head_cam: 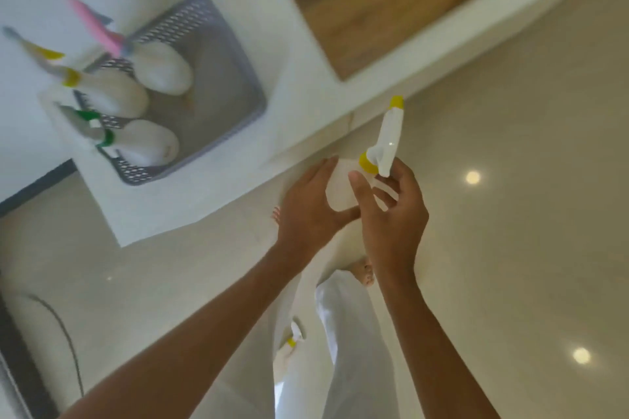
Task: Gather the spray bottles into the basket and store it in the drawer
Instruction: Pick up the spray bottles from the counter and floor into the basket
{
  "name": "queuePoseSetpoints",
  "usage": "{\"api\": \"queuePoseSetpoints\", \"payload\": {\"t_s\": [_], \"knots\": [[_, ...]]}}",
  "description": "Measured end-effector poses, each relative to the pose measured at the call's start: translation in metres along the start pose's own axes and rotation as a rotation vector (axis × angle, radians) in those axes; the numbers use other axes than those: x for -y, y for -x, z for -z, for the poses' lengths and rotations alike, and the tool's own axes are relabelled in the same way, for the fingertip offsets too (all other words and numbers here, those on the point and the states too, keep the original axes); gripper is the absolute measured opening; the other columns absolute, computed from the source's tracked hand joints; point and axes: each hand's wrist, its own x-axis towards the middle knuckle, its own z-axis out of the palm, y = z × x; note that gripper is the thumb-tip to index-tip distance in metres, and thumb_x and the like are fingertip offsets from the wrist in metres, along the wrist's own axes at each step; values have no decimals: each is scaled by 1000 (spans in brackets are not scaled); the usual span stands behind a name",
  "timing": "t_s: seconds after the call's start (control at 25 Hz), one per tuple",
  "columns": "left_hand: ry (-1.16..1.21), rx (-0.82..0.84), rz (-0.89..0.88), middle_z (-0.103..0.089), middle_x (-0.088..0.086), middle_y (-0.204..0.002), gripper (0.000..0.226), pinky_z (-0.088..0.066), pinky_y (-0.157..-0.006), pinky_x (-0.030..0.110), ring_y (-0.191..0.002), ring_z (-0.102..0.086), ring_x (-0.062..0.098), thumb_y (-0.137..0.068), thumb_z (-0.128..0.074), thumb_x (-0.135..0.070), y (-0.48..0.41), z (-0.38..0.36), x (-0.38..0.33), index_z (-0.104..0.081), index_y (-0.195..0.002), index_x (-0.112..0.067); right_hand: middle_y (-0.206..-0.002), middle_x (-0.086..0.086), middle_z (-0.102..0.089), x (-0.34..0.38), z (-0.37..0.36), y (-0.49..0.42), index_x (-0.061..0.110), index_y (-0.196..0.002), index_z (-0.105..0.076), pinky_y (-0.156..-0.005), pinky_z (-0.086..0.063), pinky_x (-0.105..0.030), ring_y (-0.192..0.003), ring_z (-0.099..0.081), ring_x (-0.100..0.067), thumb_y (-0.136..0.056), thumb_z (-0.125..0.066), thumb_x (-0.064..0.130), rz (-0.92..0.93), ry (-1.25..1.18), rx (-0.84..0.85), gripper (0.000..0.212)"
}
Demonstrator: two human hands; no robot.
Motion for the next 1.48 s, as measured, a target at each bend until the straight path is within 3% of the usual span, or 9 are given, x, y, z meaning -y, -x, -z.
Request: {"api": "queuePoseSetpoints", "payload": {"t_s": [0.2,0.32,0.48,0.68,0.88,1.0,1.2,1.36,1.48], "knots": [[190,-284,132,-51,-12,-147,98,-33,-104,11,-132,-47,1,-64,-60,-79,-21,90,38,-41,-146,-28,-111,6,-74,77,-96,-5,17,-117,-70,-88,-56,-14,-106,-69,-6,-81,-83,32,164,43,197,41],[309,-487,226,-54,-15,-136,91,-33,-87,-8,-113,-43,-14,-63,-67,-74,-45,130,71,-43,-138,-28,-109,16,-71,105,-159,-10,29,-115,-66,-86,-56,-11,-104,-68,2,-81,-82,37,314,101,290,38],[358,-615,305,-62,-3,-125,75,-46,-91,10,-110,-57,4,-68,-77,-53,-73,146,114,-57,-130,-15,-113,-2,-74,102,-225,-23,15,-117,-69,-86,-61,-25,-102,-70,-12,-81,-84,24,462,243,387,40],[279,-632,475,-67,11,-127,64,-52,-99,36,-117,-63,28,-76,-82,-16,-92,131,146,-57,-133,-3,-113,-14,-72,63,-262,-35,0,-117,-68,-86,-63,-44,-104,-69,-25,-83,-83,12,442,365,580,39],[281,-617,594,-70,7,-123,55,-54,-97,39,-111,-66,27,-87,-73,-21,-102,120,165,-54,-136,-7,-113,-18,-72,41,-282,-43,-4,-114,-68,-86,-63,-47,-103,-69,-30,-84,-82,11,512,400,665,37],[289,-612,572,-72,7,-108,51,-57,-84,40,-96,-67,26,-85,-74,-18,-102,116,170,-56,-131,-5,-110,-18,-71,33,-285,-47,-5,-113,-68,-86,-62,-46,-102,-67,-29,-86,-78,11,557,408,678,33],[262,-666,477,-71,8,-94,42,-51,-69,22,-78,-62,17,-84,-74,-16,-96,119,164,-61,-121,0,-118,-14,-70,32,-291,-44,1,-120,-66,-94,-59,-43,-110,-65,-26,-91,-74,17,564,484,735,34],[273,-636,464,-74,7,-105,50,-58,-82,29,-90,-68,19,-83,-76,-11,-80,126,158,-60,-129,-3,-125,-13,-66,35,-284,-45,4,-127,-63,-100,-56,-39,-116,-62,-27,-88,-77,18,487,501,759,44],[294,-603,500,-69,9,-127,62,-56,-96,37,-111,-67,24,-85,-78,-22,-56,125,148,-53,-139,-5,-129,-8,-65,35,-255,-45,9,-130,-61,-97,-55,-30,-118,-62,-23,-84,-82,23,398,467,662,52]]}}
